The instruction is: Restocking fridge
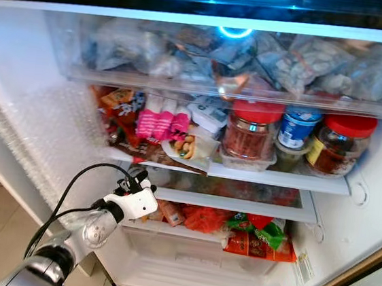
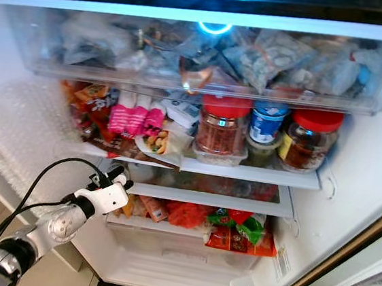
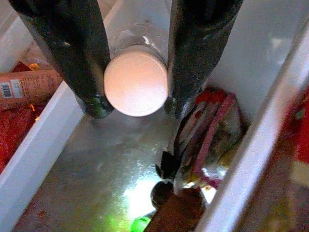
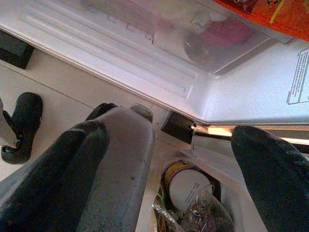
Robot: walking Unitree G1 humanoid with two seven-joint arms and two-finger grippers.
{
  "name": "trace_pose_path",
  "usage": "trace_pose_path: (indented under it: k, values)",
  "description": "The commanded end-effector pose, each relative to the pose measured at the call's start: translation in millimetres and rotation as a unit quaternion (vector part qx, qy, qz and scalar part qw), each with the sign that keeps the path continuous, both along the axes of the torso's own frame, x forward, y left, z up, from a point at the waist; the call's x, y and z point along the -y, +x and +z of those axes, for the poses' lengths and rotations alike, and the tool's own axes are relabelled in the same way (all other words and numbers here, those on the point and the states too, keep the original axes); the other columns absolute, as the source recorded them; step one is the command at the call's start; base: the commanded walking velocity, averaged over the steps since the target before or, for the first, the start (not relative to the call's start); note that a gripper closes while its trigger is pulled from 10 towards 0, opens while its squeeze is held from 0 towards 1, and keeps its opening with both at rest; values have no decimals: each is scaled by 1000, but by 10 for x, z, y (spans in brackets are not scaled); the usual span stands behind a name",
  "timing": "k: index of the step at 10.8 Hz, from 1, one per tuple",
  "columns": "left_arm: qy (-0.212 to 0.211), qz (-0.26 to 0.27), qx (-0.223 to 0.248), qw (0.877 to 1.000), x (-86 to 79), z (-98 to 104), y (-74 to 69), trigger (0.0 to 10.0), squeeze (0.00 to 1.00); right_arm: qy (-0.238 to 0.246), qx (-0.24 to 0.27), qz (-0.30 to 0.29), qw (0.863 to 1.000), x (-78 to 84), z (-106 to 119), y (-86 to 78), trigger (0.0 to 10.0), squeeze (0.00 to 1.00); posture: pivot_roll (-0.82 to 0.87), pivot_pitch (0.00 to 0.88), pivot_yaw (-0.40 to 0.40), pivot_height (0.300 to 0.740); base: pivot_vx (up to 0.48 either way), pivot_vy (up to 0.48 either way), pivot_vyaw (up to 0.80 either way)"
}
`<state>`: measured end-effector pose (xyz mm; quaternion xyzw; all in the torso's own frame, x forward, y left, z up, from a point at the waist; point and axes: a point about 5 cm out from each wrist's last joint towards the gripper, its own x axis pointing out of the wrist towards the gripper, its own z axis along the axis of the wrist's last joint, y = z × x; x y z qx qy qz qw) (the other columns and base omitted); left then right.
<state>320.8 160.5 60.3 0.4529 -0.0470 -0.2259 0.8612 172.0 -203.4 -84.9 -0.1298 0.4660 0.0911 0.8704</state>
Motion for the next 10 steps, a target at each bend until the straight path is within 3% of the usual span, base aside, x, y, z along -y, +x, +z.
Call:
trace_pose_path:
  k: [1, 5, 8, 9, 10]
  values:
    - [29, -11, -41, 999, -12, -154, -82, 10000, 0, -7, -31, -14, 999, 65, -67, -165, 10000, 0, -100, 100, 38, 663, 0, 0, 0]
    - [60, 30, -40, 997, -136, -104, 20, 10000, 0, -4, -28, -18, 999, 45, -66, -157, 10000, 0, -100, 130, 43, 663, 0, 0, 0]
    - [141, 9, -23, 990, -140, -116, 42, 10000, 0, -3, -19, -34, 999, 55, -55, -136, 10000, 0, -131, 156, 46, 663, 0, 0, 0]
    - [201, -26, -7, 979, -136, -129, 34, 10000, 0, -4, -18, -34, 999, 58, -50, -126, 10000, 0, -137, 163, 47, 663, 0, 0, 0]
    - [233, -32, 9, 972, -178, -94, 61, 10000, 0, -5, -15, -36, 999, 65, -46, -121, 10000, 0, -139, 167, 51, 663, 0, 0, 0]
